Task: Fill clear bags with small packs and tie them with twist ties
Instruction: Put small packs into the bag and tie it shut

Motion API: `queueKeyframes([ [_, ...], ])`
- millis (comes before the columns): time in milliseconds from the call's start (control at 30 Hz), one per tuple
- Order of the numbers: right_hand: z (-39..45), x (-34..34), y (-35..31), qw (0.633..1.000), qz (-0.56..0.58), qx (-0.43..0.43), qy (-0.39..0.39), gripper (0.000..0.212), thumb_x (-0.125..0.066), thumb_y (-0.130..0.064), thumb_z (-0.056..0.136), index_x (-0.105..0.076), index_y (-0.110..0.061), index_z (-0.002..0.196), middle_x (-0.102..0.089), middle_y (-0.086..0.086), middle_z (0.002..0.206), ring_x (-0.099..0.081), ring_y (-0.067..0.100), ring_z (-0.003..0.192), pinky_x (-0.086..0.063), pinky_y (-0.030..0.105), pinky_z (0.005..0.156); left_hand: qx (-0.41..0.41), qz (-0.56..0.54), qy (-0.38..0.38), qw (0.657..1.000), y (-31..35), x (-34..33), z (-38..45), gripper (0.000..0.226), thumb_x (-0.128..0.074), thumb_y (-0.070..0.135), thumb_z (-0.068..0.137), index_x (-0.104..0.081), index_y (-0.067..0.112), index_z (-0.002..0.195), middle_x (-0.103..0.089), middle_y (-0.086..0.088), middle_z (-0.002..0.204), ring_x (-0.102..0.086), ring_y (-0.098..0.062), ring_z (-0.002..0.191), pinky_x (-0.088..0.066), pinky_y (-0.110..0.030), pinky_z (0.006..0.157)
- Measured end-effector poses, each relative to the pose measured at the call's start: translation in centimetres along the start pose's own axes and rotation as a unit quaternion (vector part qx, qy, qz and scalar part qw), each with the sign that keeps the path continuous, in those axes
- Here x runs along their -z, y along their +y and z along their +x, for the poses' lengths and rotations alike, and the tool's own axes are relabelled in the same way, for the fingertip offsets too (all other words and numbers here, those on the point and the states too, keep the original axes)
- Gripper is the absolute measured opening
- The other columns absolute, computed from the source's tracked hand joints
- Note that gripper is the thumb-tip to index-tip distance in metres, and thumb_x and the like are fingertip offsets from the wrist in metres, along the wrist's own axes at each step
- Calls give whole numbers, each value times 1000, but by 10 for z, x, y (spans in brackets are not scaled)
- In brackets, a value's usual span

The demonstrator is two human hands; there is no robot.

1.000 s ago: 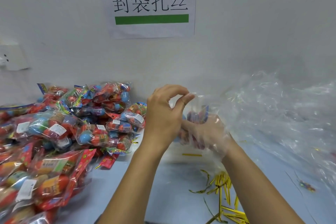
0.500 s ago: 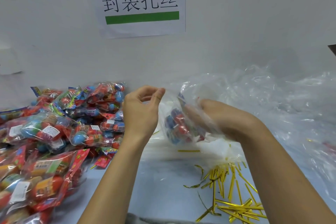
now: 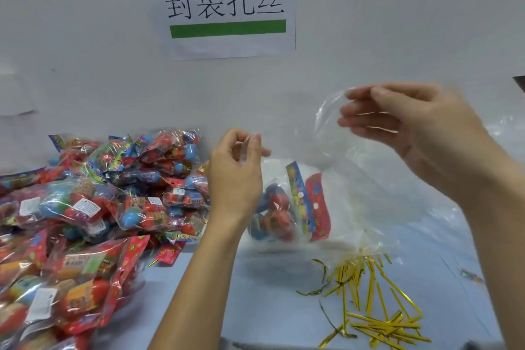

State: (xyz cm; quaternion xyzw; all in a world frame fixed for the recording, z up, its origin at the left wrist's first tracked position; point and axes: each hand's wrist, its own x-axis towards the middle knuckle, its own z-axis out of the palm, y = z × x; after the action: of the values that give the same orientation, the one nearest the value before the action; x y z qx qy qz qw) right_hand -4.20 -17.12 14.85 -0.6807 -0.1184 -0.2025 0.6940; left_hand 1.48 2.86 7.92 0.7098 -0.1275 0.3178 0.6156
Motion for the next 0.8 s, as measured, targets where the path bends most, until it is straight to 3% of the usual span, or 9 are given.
queueKeyframes([
  [100,5,21,16,992,-82,25,96,36,-50,-10,101,-74,-16,75,-62,-4,59,-59,14,54,-48,24,55,-2,-5,6,1000,-1,-2,-2,22,-56,25,101,-58,11,83,-72,3,74,-67,-22,74,-56,-39,72],
  [200,9,41,37,968,-218,-50,116,31,-50,-3,95,-76,-17,84,-65,-4,67,-57,12,56,-44,26,59,-11,-10,13,1000,0,0,-2,23,-56,25,101,-56,14,81,-71,3,73,-65,-22,70,-54,-32,66],
  [333,1,54,66,896,-357,-255,-75,29,-57,7,94,-68,-11,113,-75,12,94,-70,25,81,-51,25,63,-36,-20,6,999,4,0,0,21,-57,24,101,-56,15,81,-71,1,74,-65,-14,69,-52,-23,64],
  [433,-6,49,80,855,-354,-313,-214,39,-69,3,90,-63,-14,124,-78,11,92,-73,15,77,-54,20,63,-46,-26,-1,999,7,1,1,20,-57,24,100,-57,18,82,-71,2,74,-66,-9,68,-50,-16,62],
  [500,-6,44,85,879,-301,-268,-253,50,-72,1,86,-63,-24,128,-78,5,96,-73,12,80,-55,20,70,-38,-45,19,998,9,2,3,20,-57,22,101,-58,19,81,-71,4,72,-67,-10,67,-49,-14,61],
  [567,-6,35,89,921,-214,-202,-254,60,-76,-4,82,-63,-35,132,-75,-2,114,-72,12,100,-56,26,84,-11,-79,56,995,10,1,5,21,-56,20,101,-57,18,80,-69,10,65,-66,-7,62,-47,-13,58],
  [633,-9,21,91,951,-132,-141,-242,55,-84,-29,79,-65,-42,129,-71,-6,125,-67,16,116,-56,36,92,19,-99,92,991,9,0,6,23,-55,18,101,-57,15,79,-66,15,58,-62,1,54,-45,-10,54],
  [733,-11,2,95,978,-36,-83,-187,48,-89,-50,61,-78,-36,106,-76,-1,115,-70,25,113,-53,57,100,38,-100,106,989,6,-2,3,24,-55,13,101,-56,12,78,-61,17,52,-59,4,48,-41,-8,48],
  [800,-10,-3,101,983,18,-74,-164,51,-89,-62,54,-81,-32,94,-78,3,105,-72,29,105,-53,59,98,48,-95,109,988,2,-2,1,24,-55,15,101,-56,12,77,-63,15,53,-59,2,48,-42,-10,49],
])
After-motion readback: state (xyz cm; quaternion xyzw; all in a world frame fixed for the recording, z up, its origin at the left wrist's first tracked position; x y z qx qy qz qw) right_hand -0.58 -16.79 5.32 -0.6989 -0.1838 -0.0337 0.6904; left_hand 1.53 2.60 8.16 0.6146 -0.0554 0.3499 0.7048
